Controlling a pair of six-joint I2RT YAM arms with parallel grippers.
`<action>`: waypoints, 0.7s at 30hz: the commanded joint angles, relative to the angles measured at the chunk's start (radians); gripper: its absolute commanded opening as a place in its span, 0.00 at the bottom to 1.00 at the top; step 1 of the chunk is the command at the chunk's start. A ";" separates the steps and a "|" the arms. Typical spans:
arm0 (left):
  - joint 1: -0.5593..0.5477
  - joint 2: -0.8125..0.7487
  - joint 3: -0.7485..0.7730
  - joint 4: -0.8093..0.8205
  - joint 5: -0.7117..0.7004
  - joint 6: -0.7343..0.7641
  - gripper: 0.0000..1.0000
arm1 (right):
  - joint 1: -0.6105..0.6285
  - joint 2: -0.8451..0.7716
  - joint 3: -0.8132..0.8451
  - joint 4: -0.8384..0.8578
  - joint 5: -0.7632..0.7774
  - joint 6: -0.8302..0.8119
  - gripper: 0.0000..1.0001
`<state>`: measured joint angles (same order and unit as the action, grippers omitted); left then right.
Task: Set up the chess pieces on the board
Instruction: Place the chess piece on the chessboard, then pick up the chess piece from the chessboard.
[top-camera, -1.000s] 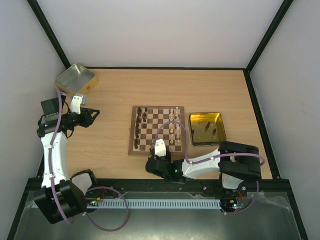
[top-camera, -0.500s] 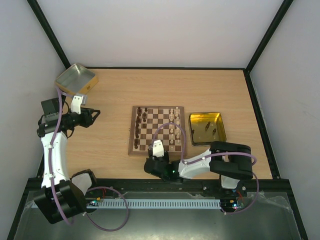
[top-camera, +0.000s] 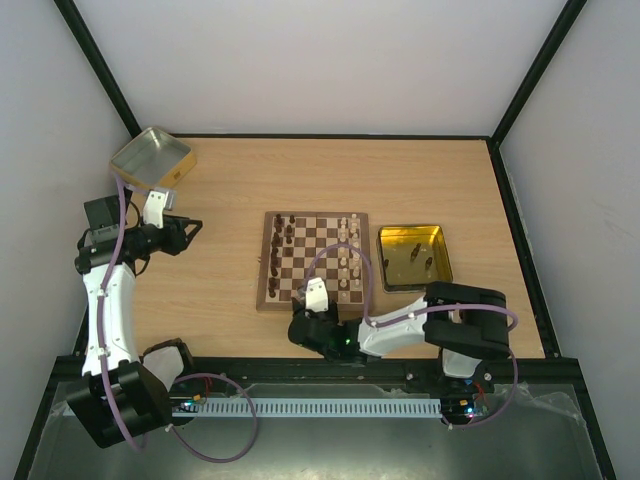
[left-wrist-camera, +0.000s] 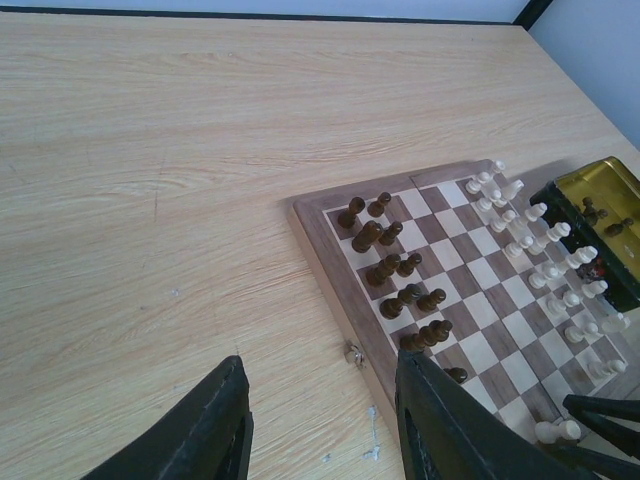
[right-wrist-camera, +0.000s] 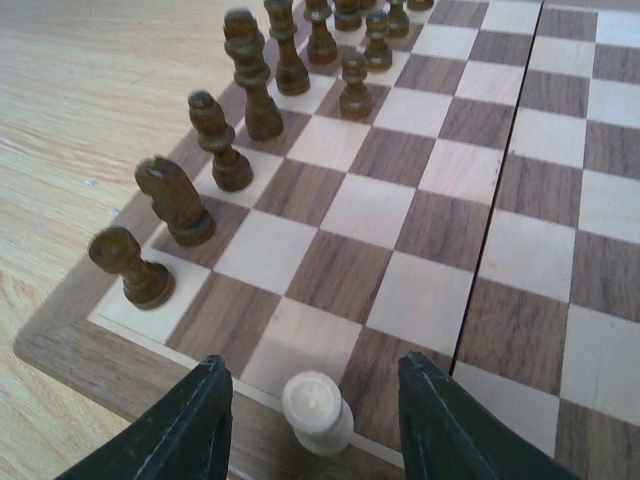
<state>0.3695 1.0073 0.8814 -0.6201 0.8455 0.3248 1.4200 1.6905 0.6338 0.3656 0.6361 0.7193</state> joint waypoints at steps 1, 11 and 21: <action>-0.003 -0.011 -0.009 -0.012 0.020 0.008 0.41 | -0.010 -0.070 0.049 -0.065 0.040 -0.002 0.44; -0.013 -0.010 -0.009 -0.011 0.018 0.008 0.41 | -0.016 -0.201 0.156 -0.261 0.063 0.015 0.46; -0.020 -0.006 -0.009 -0.014 0.020 0.008 0.41 | -0.135 -0.140 0.657 -1.000 -0.264 0.085 0.35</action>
<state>0.3569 1.0073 0.8814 -0.6201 0.8452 0.3248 1.3094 1.5288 1.1034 -0.2462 0.5175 0.7902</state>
